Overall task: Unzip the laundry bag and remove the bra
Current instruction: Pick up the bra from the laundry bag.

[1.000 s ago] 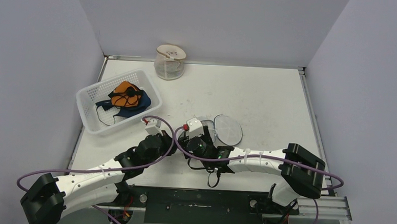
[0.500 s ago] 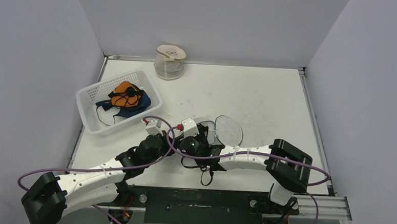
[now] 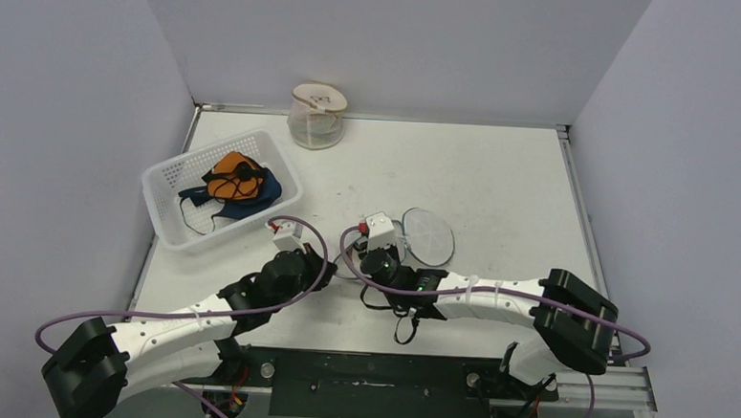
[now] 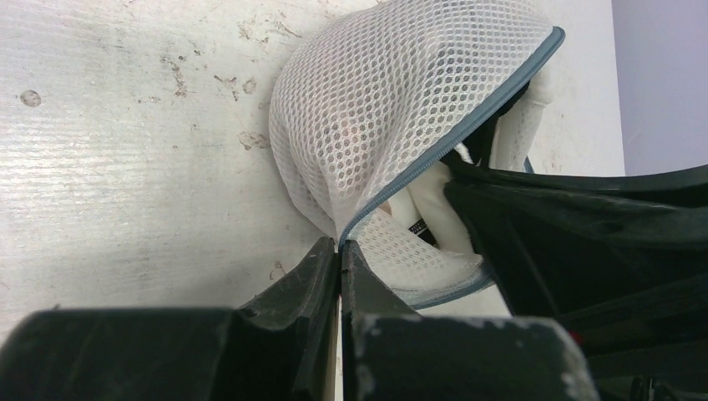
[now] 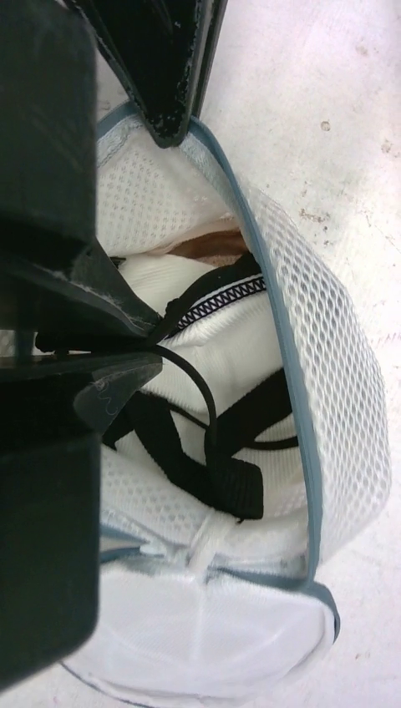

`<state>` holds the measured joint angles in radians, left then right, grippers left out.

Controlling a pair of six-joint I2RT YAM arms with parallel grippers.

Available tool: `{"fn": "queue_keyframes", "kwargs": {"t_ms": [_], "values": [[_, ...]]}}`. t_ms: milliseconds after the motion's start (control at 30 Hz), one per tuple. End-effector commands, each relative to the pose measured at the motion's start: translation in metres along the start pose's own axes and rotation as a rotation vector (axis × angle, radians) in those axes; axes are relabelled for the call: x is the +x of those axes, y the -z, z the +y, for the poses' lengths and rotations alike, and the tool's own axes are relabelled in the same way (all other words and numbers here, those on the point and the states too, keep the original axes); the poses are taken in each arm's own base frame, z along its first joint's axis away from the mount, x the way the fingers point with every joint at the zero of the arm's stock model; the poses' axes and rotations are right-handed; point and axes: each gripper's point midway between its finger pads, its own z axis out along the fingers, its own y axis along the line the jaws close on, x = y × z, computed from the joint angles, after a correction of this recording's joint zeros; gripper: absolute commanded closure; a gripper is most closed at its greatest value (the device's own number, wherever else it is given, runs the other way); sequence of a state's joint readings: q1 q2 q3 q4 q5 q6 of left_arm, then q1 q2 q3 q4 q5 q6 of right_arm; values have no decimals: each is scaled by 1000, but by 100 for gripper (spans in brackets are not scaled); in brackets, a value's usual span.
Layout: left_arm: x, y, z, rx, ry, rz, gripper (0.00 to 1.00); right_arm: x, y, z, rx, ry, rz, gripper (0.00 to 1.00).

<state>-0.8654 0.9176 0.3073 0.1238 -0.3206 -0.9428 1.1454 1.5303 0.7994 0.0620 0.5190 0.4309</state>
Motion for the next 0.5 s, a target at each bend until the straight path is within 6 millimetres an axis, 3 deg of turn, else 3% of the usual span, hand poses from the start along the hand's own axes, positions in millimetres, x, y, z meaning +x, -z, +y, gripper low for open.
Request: {"fn": "queue_keyframes", "kwargs": {"t_ms": [0,267,333,467], "values": [[-11,-2,-10,26,16,-34,100,-20,16,-10,-33,-73,-48,88],[-7,-7,-10,27,14,-22,100,-29,30,-10,-108,-101,-70,87],[-3,-9,-8,24,12,-11,100,-30,31,-2,-152,-90,-66,78],[3,-11,-8,29,14,11,100,-30,31,8,-181,-74,-65,49]]}}
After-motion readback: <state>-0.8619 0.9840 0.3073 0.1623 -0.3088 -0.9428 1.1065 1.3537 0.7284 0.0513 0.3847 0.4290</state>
